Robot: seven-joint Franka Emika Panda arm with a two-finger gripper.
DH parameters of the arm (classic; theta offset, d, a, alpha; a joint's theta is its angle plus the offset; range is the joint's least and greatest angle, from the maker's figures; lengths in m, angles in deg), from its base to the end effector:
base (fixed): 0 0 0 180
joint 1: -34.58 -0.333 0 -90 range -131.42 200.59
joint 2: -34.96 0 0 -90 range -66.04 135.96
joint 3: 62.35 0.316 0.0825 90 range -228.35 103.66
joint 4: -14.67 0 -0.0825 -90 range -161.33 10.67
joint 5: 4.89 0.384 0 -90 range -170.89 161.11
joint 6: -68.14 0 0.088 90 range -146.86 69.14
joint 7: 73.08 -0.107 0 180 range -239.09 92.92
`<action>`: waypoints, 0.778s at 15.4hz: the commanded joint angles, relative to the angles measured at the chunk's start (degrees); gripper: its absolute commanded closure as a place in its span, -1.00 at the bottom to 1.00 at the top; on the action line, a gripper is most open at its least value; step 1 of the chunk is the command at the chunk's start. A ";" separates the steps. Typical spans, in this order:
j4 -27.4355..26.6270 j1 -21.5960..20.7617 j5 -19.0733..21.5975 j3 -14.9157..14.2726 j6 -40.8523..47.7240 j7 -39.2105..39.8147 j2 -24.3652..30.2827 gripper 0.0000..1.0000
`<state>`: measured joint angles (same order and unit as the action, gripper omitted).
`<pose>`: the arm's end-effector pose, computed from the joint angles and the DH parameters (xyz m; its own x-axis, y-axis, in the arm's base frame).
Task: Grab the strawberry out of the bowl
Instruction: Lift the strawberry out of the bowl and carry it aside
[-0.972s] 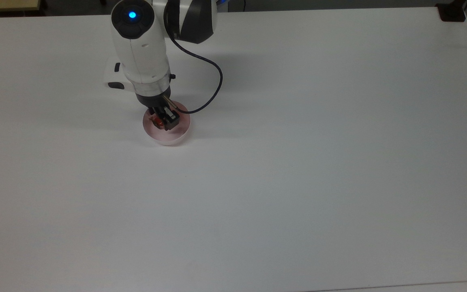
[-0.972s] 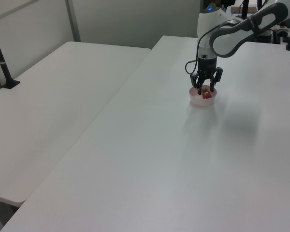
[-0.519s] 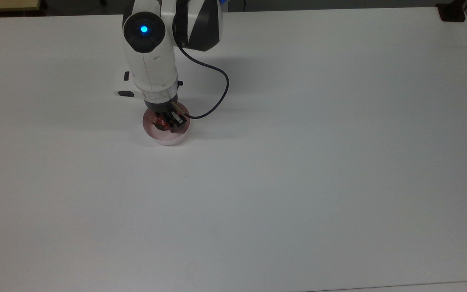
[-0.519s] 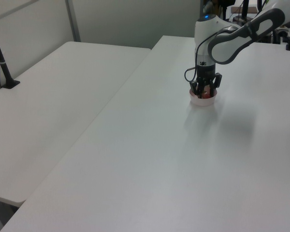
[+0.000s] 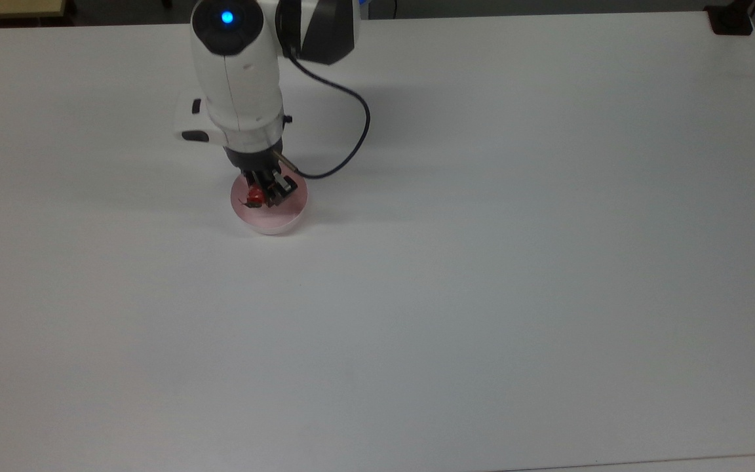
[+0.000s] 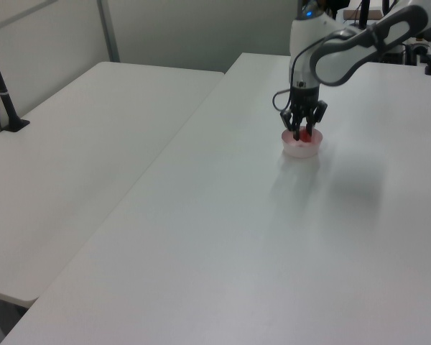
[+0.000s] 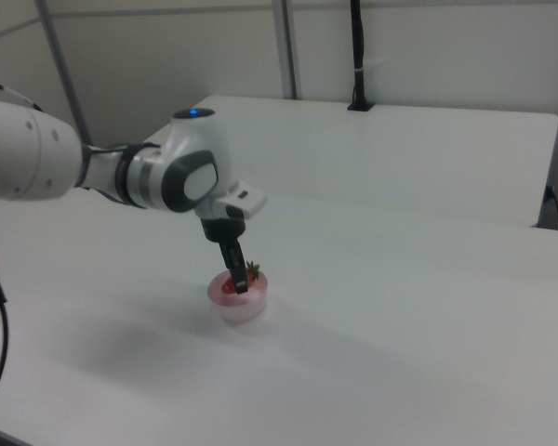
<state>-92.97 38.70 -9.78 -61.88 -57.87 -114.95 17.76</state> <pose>0.6233 -0.0430 0.3537 0.7343 -0.6762 0.0591 -0.6786 -0.7336 0.0378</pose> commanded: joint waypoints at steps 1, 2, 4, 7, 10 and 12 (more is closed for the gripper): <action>-1.26 0.37 -0.91 0.23 8.13 10.09 7.35 0.31; -1.26 0.89 -1.00 0.15 10.85 16.32 8.23 0.31; -1.52 4.13 -1.18 0.14 14.91 29.06 9.20 0.30; -2.48 9.84 -5.99 0.14 15.27 44.28 9.12 0.30; -3.45 16.61 -8.82 0.14 12.56 56.16 7.81 0.30; -4.94 21.70 -9.00 0.14 7.39 60.66 6.84 0.30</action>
<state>-95.09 54.38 -17.63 -62.27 -44.23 -61.74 25.16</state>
